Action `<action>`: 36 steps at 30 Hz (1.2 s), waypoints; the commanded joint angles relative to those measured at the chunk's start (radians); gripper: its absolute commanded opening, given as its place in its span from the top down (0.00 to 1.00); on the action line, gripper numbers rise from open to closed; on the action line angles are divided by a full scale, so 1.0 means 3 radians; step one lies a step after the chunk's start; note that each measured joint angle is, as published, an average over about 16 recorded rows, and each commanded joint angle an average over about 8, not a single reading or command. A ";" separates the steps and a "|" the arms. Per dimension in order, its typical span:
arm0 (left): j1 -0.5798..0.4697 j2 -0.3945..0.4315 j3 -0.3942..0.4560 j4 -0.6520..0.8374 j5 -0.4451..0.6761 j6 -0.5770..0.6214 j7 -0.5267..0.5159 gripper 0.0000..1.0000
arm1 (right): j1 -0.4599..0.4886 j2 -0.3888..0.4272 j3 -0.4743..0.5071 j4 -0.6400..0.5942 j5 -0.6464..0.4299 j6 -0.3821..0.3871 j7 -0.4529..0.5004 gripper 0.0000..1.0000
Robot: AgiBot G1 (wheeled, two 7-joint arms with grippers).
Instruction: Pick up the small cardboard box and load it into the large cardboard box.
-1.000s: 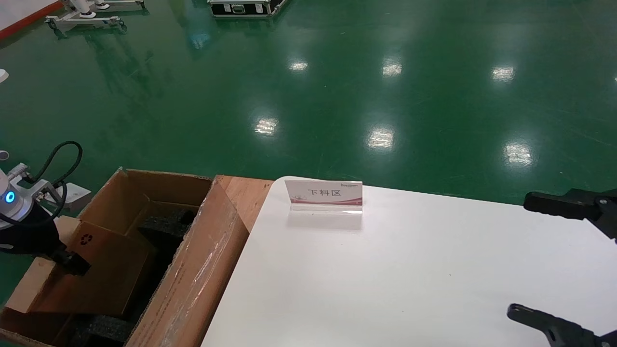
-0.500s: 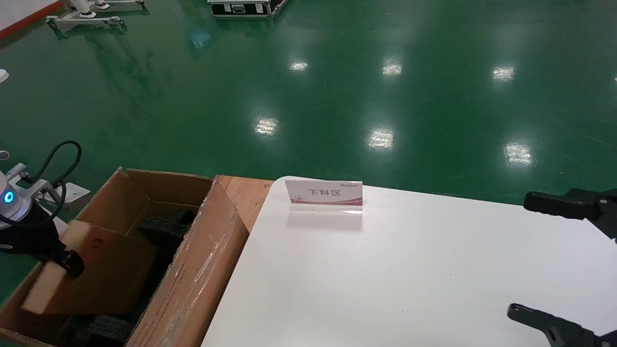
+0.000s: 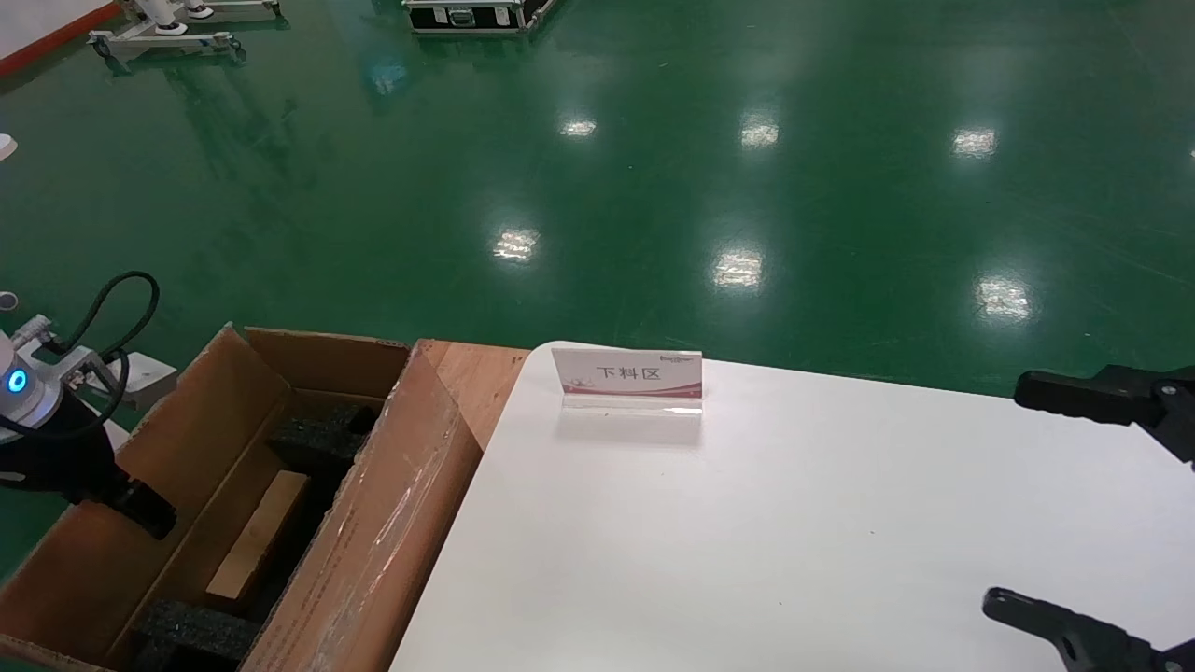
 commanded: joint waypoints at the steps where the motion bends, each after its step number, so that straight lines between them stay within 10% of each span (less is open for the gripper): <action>1: -0.0002 0.0010 -0.0007 -0.0020 -0.0008 -0.0005 0.0025 0.00 | 0.0000 0.0000 0.0000 0.0000 0.0000 0.0000 0.0000 0.00; 20: -0.0887 -0.0849 -0.0554 -0.1508 -0.0195 -0.0624 0.1227 0.00 | 0.0001 0.0001 -0.0003 -0.0002 0.0001 0.0000 -0.0002 0.00; 36: -0.0057 -0.0697 -0.1677 -0.1499 -0.0614 -0.0331 0.1731 0.00 | 0.0002 0.0001 -0.0004 -0.0005 0.0001 0.0001 -0.0004 0.00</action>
